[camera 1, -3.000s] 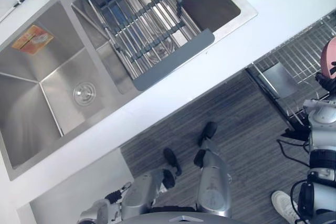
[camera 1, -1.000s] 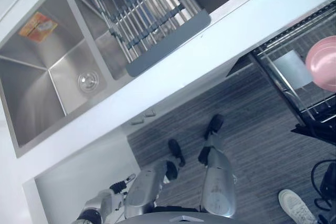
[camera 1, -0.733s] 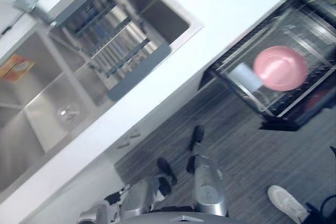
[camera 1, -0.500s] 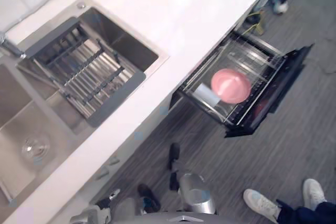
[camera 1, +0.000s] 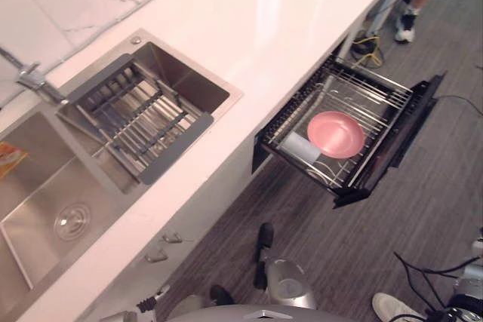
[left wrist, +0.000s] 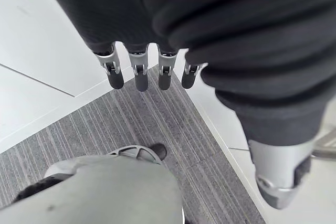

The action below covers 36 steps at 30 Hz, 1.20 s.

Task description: Walk over to the sink, pick up the cup, carry it to the dishwasher, place the cup inside the dishwasher, then close the dishwasher door

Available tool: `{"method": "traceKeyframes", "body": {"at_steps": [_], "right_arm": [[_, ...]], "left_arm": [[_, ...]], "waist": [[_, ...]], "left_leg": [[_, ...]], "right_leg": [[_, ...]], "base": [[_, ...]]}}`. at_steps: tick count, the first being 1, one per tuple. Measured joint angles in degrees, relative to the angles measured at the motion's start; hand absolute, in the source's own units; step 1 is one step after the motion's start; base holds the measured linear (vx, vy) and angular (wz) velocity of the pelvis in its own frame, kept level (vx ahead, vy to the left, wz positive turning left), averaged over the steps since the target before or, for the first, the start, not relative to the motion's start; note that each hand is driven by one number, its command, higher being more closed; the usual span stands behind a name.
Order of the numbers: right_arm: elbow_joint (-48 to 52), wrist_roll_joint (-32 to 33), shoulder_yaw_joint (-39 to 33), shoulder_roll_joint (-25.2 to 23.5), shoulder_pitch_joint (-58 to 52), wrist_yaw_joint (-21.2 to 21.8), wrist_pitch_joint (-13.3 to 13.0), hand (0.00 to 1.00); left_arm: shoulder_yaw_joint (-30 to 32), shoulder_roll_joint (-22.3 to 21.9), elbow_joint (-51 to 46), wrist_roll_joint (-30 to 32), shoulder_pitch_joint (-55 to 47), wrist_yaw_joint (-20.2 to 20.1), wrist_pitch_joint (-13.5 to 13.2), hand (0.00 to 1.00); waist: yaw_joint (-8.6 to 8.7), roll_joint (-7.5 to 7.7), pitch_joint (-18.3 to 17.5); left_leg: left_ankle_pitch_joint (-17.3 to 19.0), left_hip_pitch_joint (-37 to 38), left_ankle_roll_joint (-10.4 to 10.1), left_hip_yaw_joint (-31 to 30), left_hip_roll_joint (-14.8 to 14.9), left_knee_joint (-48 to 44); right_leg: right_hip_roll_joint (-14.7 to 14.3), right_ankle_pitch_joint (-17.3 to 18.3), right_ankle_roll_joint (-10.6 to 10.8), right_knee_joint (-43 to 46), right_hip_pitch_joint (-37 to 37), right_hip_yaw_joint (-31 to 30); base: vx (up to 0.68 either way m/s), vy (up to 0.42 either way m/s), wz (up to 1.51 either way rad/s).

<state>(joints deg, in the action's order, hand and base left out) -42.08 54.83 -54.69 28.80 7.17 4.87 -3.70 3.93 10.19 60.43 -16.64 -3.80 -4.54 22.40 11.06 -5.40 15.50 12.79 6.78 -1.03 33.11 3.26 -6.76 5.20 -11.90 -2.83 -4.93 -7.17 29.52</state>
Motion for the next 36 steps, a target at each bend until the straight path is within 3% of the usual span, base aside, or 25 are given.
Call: {"method": "traceKeyframes", "body": {"at_steps": [10,12,20,23,25,32,36], "right_arm": [[0.7,-0.2,8.4,-3.1,7.3,-2.6,0.0,0.00],[0.6,-0.9,9.1,-3.4,8.5,-4.1,-1.5,0.00],[0.5,-5.2,16.4,1.2,11.7,-6.8,-3.6,0.00],[0.5,-8.2,20.2,2.0,13.5,-6.8,-3.5,0.00],[0.5,-9.4,22.8,2.8,14.7,-6.8,-3.2,0.00],[0.4,-12.3,30.3,5.7,22.5,-5.9,1.0,0.00],[-2.1,-12.4,32.3,6.9,26.4,-5.4,1.8,0.00]], "left_arm": [[-0.8,-3.2,-0.8,0.7,-0.2,-1.1,1.1,0.00],[-0.7,-3.8,-1.5,0.7,-0.2,-1.2,1.0,0.00],[-2.4,-4.8,-1.9,1.0,-0.2,-2.0,-0.4,0.00],[-2.7,-4.8,-1.9,1.1,-0.2,-2.1,-0.7,0.00],[-3.0,-4.8,-1.9,1.1,-0.2,-2.2,-1.0,0.00],[-3.9,-4.8,-1.9,1.0,-0.3,-2.2,-1.8,0.00],[-4.1,-4.7,-2.1,1.0,-0.3,-2.6,-2.4,0.00]], "waist": [[-3.88,-3.76,4.6],[-4.76,-4.72,5.5],[-4.55,-7.16,8.1],[-4.56,-7.34,8.4],[-4.77,-7.44,8.6],[-5.14,-8.05,9.7],[-6.26,-7.87,9.8]], "left_leg": [[-2.6,-3.6,-1.6,-6.0,-0.4,0.0],[-3.0,-4.0,-1.7,-6.7,-0.4,0.0],[-5.5,-5.9,-2.0,-9.7,-1.8,-0.1],[-5.6,-6.5,-1.6,-11.2,-1.8,0.1],[-5.1,-6.7,-0.3,-11.6,-1.8,1.0],[-7.8,-7.6,-0.5,-14.7,-1.8,3.0],[-9.3,-7.7,-0.7,-16.1,-1.7,4.0]], "right_leg": [[2.4,0.5,-0.3,0.3,-0.2,5.8],[2.9,0.9,-0.4,1.3,-0.6,6.6],[6.3,3.2,-0.4,6.9,-3.4,7.9],[6.7,4.0,-0.9,8.5,-4.2,8.6],[7.0,4.5,-1.3,10.0,-5.0,8.8],[9.2,8.1,-2.8,15.7,-7.0,11.6],[10.4,10.1,-3.5,18.5,-7.6,13.5]], "base": [[-0.02,0.047,0.35],[-0.01,0.050,0.26],[-0.01,0.064,0.12],[-0.04,0.008,0.11],[-0.08,-0.005,0.14],[-0.06,-0.032,0.23],[-0.03,-0.044,0.27]]}}
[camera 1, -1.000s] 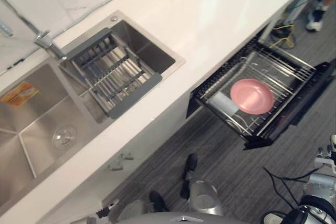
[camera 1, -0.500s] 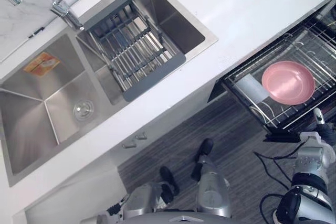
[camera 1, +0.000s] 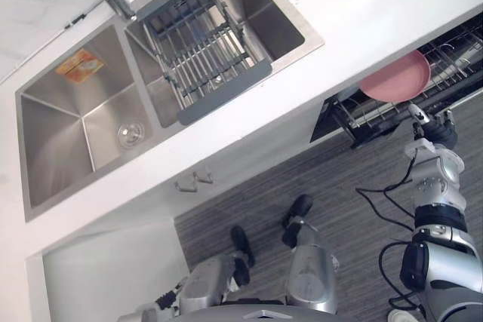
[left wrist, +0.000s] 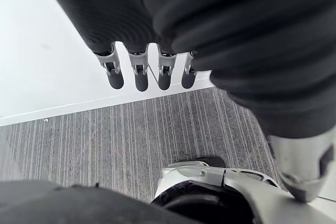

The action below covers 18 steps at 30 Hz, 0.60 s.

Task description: Walk over to the sink, pick up the cup, carry it to the dishwasher, place the cup inside the dishwasher, then close the dishwasher door

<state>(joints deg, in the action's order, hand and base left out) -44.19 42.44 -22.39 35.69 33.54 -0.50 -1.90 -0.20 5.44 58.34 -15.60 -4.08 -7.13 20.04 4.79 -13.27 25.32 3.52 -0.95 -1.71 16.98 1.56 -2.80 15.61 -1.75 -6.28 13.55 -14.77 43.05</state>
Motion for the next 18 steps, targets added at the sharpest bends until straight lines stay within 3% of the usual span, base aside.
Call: {"method": "traceKeyframes", "body": {"at_steps": [3,4,5,6,7,10,11,14,18], "right_arm": [[-1.5,0.0,2.3,1.4,3.7,0.7,0.7,0.00],[-2.4,0.0,3.6,1.7,5.9,0.9,1.0,0.00],[-2.7,0.0,4.4,2.7,7.1,1.0,1.1,0.00],[-3.3,0.0,4.5,3.4,7.2,1.1,0.8,0.00],[-5.9,0.0,4.7,4.2,9.2,1.2,0.4,0.00],[-10.2,0.6,9.2,6.0,15.1,1.4,0.8,0.00],[-11.8,2.4,10.5,7.2,17.5,1.2,0.5,0.00],[-13.2,4.9,10.4,7.7,21.3,1.0,-1.6,0.00],[-13.2,7.0,10.2,7.9,21.7,0.3,-3.6,0.00]], "left_arm": [[0.0,0.0,0.0,-0.1,0.0,-0.8,0.0,0.00],[-0.1,-0.1,-0.2,-0.1,-0.1,-0.9,-0.2,0.00],[-0.1,-0.7,-0.4,-0.1,-0.1,-1.0,-0.5,0.00],[-0.2,-0.7,-0.4,-0.2,-0.1,-0.9,-0.7,0.00],[-0.3,-0.7,-0.4,-0.6,-0.7,-1.1,-1.3,0.00],[-1.8,-0.9,-0.4,-2.2,-1.4,-1.9,-2.4,0.00],[-2.2,-0.9,-0.4,-2.4,-1.4,-2.1,-3.0,0.00],[-2.4,-1.0,-0.4,-3.0,-1.3,-3.1,-3.6,0.00],[-2.4,-1.0,-0.4,-3.5,-1.1,-3.4,-4.8,0.00]], "waist": [[-0.61,0.08,0.3],[-1.11,-0.10,0.9],[-1.32,-1.40,0.8],[-0.83,-1.07,1.0],[-1.12,-0.76,1.3],[-1.88,-1.22,0.9],[-3.12,-1.27,0.9],[-5.23,-1.28,0.9],[-6.00,-1.31,0.9]], "left_leg": [[0.0,-0.9,0.0,-0.1,0.0,0.1],[-0.1,-1.4,0.1,-0.2,0.3,1.0],[-1.1,-2.0,0.7,-0.2,1.2,2.0],[-2.2,-2.0,-0.2,-0.4,0.8,2.0],[-5.3,-2.5,-1.8,-1.5,0.9,1.9],[-8.7,-4.6,-1.9,-2.9,1.4,3.5],[-9.3,-5.9,-2.0,-2.9,1.4,3.9],[-9.4,-9.6,-1.9,-3.1,1.6,3.9],[-10.1,-12.2,-1.7,-4.4,1.9,3.9]], "right_leg": [[0.4,0.5,-0.5,0.3,-0.9,0.6],[0.4,2.3,1.0,0.4,-1.0,2.1],[3.2,4.9,-0.9,10.5,-3.3,-1.0],[5.0,7.3,0.0,14.0,-3.2,-5.1],[4.8,8.8,2.7,13.3,-3.5,-5.5],[4.1,8.6,2.1,13.2,-5.1,-4.0],[4.3,8.6,2.0,13.2,-6.4,-3.3],[4.7,8.2,1.8,11.9,-8.4,0.2],[4.4,6.5,2.1,10.3,-9.4,1.9]], "base": [[-0.04,-0.047,0.08],[-0.10,-0.058,0.00],[-0.08,-0.050,0.24],[-0.05,-0.077,0.46],[-0.01,-0.132,0.41],[-0.07,-0.114,0.20],[-0.10,-0.051,0.16],[-0.10,-0.032,0.07],[-0.08,-0.017,0.09]]}}
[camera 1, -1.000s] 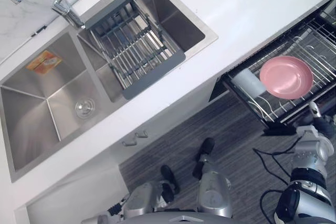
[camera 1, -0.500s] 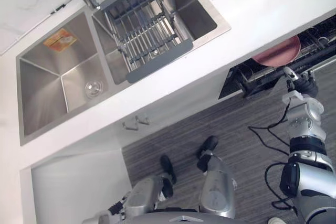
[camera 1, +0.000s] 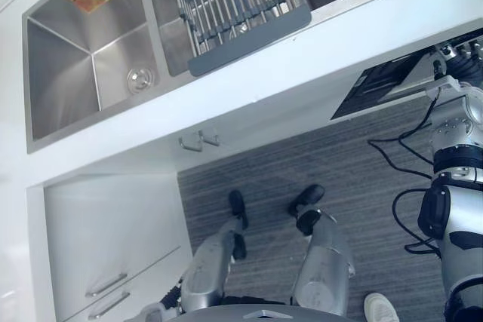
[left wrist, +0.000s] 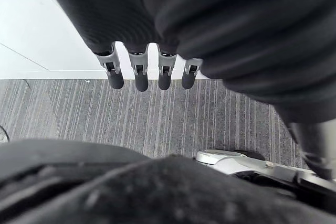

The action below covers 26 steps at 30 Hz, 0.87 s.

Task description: Walk over to the sink, pick up the cup, carry it to the dishwasher, place the cup inside the dishwasher, then close the dishwasher door

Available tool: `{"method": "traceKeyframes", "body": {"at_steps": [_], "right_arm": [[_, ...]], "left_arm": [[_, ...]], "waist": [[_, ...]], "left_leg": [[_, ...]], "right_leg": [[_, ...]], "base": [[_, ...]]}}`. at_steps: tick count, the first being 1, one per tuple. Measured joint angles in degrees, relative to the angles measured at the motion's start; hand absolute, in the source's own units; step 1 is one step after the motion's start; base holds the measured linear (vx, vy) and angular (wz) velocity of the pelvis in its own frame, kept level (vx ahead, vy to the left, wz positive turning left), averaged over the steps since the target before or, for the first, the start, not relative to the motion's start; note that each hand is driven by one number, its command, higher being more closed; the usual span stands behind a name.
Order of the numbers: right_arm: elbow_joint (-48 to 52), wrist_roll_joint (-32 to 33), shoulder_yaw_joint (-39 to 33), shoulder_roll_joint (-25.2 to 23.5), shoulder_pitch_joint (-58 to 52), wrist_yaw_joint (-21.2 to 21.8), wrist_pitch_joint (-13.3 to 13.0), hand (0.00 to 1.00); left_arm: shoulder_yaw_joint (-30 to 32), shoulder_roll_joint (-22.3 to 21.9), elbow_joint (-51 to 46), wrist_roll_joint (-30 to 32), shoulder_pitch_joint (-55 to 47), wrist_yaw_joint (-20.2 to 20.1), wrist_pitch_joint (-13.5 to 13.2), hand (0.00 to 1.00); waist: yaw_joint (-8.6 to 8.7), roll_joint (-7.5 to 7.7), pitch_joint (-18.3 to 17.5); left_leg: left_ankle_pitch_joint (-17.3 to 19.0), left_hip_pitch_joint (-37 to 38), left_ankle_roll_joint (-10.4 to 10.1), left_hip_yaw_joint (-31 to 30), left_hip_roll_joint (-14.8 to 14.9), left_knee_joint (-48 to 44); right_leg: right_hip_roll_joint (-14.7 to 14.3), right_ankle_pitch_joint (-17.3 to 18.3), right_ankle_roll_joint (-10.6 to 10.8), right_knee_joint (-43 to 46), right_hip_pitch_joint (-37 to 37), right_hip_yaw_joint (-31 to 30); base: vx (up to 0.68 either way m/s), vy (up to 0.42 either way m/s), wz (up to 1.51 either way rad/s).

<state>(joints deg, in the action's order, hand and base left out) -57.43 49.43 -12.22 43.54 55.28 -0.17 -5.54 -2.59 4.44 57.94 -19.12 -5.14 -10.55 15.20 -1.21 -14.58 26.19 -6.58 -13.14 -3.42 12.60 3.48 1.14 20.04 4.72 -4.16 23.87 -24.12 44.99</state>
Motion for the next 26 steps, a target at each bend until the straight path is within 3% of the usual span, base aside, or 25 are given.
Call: {"method": "traceKeyframes", "body": {"at_steps": [6,12,15,19,20,24,26], "right_arm": [[0.0,1.9,-1.2,-0.1,0.8,0.0,-1.9,0.00],[0.5,1.9,-2.2,-0.6,0.6,0.0,-2.0,0.00],[7.9,-0.4,-5.0,-3.4,-7.2,-0.3,-2.7,0.00],[22.2,-11.8,-6.5,-12.8,-22.6,-2.7,-4.8,0.00],[25.2,-16.1,-6.5,-16.8,-28.9,-4.4,-5.4,0.00],[26.2,-22.7,-6.5,-26.1,-43.9,-9.0,-7.1,0.00],[26.0,-25.2,-6.4,-31.1,-52.5,-10.3,-7.1,0.00]], "left_arm": [[-0.2,0.1,-0.4,-0.9,1.9,-0.2,-4.2,0.00],[-0.3,0.3,-1.5,-1.1,2.1,-0.3,-7.6,0.00],[-0.1,0.4,-2.5,-3.3,2.2,-1.0,-8.9,0.00],[0.5,1.6,-3.6,-6.1,2.1,-2.0,-8.8,0.00],[0.8,2.6,-4.6,-7.6,1.8,-2.5,-8.6,0.00],[2.4,3.7,-5.6,-10.1,0.7,-4.2,-8.1,0.00],[2.4,4.4,-5.6,-11.4,-0.5,-5.2,-6.3,0.00]], "waist": [[-1.21,-0.02,0.0],[-1.84,0.03,0.0],[-1.80,0.44,0.3],[0.32,2.69,1.9],[1.34,4.24,2.8],[2.76,7.55,2.2],[4.37,9.62,0.1]], "left_leg": [[-0.7,-3.0,-0.3,-0.5,1.1,0.1],[-0.8,-3.6,-0.3,-1.6,1.7,0.0],[-1.3,-1.6,-0.9,-1.5,2.2,-0.1],[-1.0,2.7,-1.2,-0.5,3.3,-0.1],[-0.5,4.5,-1.4,0.2,3.7,0.0],[1.0,6.9,-1.4,2.5,4.4,0.0],[2.3,9.8,-1.6,4.1,4.8,0.0]], "right_leg": [[-1.9,-1.9,0.7,-3.1,-1.3,1.2],[-3.6,-2.2,1.0,-4.9,-1.2,1.3],[-4.4,-2.4,0.0,-5.1,0.6,1.3],[-6.4,-2.3,-0.2,-6.9,5.1,1.0],[-7.1,-2.3,-0.1,-7.7,6.8,0.6],[-9.0,-2.6,0.3,-10.7,9.3,-0.4],[-9.6,-3.2,1.2,-11.9,11.9,-0.5]], "base": [[-0.04,-0.006,0.00],[-0.01,-0.026,-0.02],[0.04,-0.037,0.02],[0.04,-0.031,-0.13],[0.03,-0.011,-0.20],[0.05,0.007,-0.31],[0.10,0.025,-0.26]]}}
